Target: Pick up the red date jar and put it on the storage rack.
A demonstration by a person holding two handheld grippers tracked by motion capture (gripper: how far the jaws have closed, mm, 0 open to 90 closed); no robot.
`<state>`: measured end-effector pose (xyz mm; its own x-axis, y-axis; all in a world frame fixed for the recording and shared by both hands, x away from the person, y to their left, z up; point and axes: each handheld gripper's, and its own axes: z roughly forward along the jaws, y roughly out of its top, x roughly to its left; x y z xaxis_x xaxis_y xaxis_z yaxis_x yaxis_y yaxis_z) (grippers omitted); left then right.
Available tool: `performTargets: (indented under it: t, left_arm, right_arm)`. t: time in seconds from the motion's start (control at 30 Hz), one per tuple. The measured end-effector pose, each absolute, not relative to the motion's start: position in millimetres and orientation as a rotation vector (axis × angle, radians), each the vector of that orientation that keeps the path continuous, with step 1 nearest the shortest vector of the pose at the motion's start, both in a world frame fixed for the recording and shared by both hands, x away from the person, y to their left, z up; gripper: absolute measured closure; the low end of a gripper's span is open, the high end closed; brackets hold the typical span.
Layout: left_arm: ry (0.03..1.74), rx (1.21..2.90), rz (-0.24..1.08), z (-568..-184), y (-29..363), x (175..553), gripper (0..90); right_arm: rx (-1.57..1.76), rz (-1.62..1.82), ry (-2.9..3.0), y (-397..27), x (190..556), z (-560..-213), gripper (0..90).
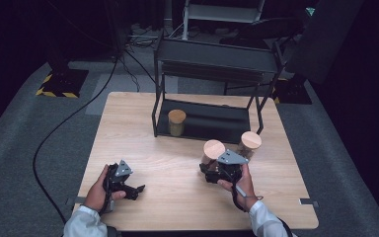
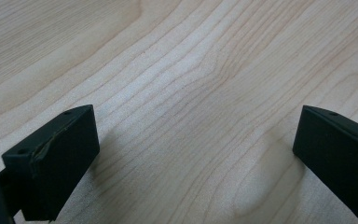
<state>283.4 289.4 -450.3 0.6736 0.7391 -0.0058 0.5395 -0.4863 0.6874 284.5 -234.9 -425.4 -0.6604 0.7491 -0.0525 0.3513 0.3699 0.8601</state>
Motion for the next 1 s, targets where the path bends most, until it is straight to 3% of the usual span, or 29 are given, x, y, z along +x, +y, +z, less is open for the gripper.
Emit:
performTargets:
  t: [1.0]
  left_arm:
    - [0.976, 2.213, 0.382, -450.3, 289.7, 283.7, 0.2]
  right_arm:
    - [1.053, 1.173, 2.065, -200.4, 298.5, -420.4, 25.0]
